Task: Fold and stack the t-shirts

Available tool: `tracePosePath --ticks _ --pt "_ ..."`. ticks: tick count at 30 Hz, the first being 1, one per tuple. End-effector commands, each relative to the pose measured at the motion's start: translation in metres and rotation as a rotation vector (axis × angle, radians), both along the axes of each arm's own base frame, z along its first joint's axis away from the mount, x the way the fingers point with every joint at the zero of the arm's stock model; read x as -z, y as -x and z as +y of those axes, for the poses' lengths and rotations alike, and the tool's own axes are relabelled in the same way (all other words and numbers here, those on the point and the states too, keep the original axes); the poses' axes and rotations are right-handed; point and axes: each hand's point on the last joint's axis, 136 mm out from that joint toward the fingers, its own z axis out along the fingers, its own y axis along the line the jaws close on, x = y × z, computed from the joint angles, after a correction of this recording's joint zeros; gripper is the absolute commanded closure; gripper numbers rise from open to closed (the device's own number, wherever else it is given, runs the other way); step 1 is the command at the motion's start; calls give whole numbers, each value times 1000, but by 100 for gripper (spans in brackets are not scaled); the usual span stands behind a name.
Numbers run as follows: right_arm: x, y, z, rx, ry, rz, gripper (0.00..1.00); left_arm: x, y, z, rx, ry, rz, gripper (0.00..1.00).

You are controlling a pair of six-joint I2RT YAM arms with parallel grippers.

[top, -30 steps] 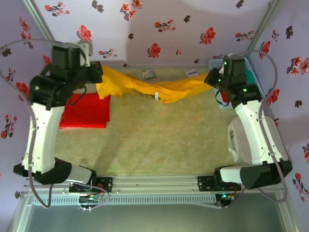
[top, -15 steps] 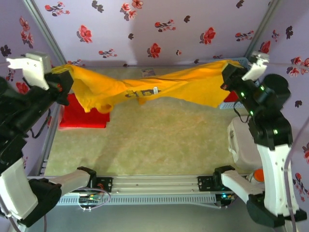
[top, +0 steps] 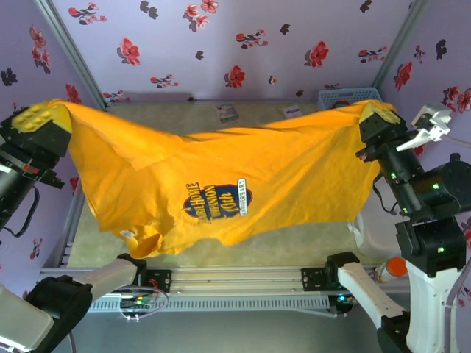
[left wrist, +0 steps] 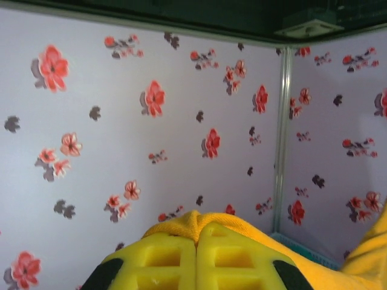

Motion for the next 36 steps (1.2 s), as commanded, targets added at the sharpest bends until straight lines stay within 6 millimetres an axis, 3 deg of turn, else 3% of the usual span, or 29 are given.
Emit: tracePosePath --ticks 1,3,6,10,17,21,24,27,30,36 --pt "-33 8 -20 94 -68 -98 100 -20 -29 1 -82 -2 -53 100" --pt "-29 -6 -22 123 -75 -56 100 -24 -51 6 -159 8 -52 100" --pt "0 -47 -12 107 -77 84 100 1 -106 16 -291 27 80 100" --pt "81 -110 14 46 -56 371 100 71 -175 7 -338 29 297 100" --pt "228 -178 34 37 -3 734 100 188 -262 24 -419 83 560 100" --pt "297 -219 26 103 5 884 100 248 -318 25 -414 65 689 100" --pt "339 -258 7 129 -73 983 100 284 -361 19 -384 60 755 100" --pt "365 -293 -1 88 -141 1038 100 319 -396 10 -335 80 834 100" --pt "387 -319 -8 98 -126 1084 100 348 -418 4 -316 78 898 100" --pt "397 -346 -16 112 -135 1089 100 369 -436 6 -325 46 910 100"
